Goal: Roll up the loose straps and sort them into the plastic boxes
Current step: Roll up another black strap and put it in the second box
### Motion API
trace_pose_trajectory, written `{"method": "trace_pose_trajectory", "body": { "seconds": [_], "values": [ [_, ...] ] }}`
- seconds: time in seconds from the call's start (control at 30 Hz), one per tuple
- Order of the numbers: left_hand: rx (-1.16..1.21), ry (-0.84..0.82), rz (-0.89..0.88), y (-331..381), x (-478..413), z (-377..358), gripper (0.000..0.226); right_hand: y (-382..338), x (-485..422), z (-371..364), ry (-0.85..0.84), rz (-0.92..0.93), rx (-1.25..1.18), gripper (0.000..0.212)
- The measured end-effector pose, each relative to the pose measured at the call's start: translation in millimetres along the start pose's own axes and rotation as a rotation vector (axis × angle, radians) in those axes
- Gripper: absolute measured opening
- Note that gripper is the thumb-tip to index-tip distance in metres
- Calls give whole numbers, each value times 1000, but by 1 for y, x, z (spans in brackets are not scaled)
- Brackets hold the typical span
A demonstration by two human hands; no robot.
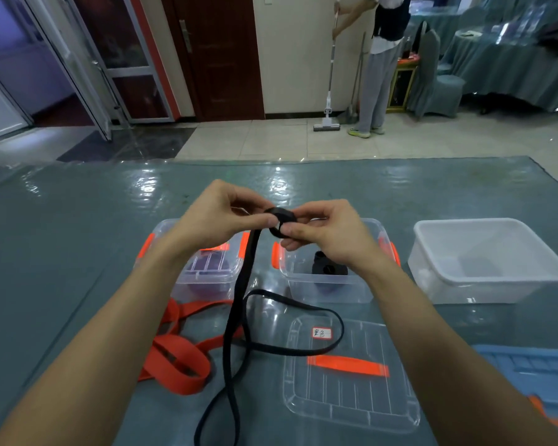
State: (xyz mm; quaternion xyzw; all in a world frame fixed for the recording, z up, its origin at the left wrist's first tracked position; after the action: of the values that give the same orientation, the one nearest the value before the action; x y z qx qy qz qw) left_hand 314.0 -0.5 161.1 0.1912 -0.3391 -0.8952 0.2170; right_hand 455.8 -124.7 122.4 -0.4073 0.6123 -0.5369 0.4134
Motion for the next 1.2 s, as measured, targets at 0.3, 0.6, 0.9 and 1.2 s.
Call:
{"method": "trace_pose_trajectory", "body": {
  "seconds": [0.3,0.6,0.9,1.2],
  "values": [
    [556,336,191,-31,39,-31,29,12,0,-12,153,106,-357,14],
    [442,277,172,-38,44,-10,35,34,-4,-36,121,40,-346,11],
    [-185,-108,38,-19,36,26,16,7,-11,-44,-145,3,290,20],
    [269,261,131,-47,50,27,22,3,-32,-51,-15,132,-25,11]
  ]
}}
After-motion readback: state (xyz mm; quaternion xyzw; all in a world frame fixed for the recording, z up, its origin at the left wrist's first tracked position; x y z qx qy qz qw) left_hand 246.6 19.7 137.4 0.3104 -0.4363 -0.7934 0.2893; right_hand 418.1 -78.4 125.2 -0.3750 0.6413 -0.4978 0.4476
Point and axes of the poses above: each hand's wrist, its own x-axis away from the middle knuckle, its own z-axis out of the back of the hand, y = z × x, the point moved 8 cm from there along -x, towards the middle knuckle, and after that the axes turned 9 degrees about -x, right-handed, at the moved point
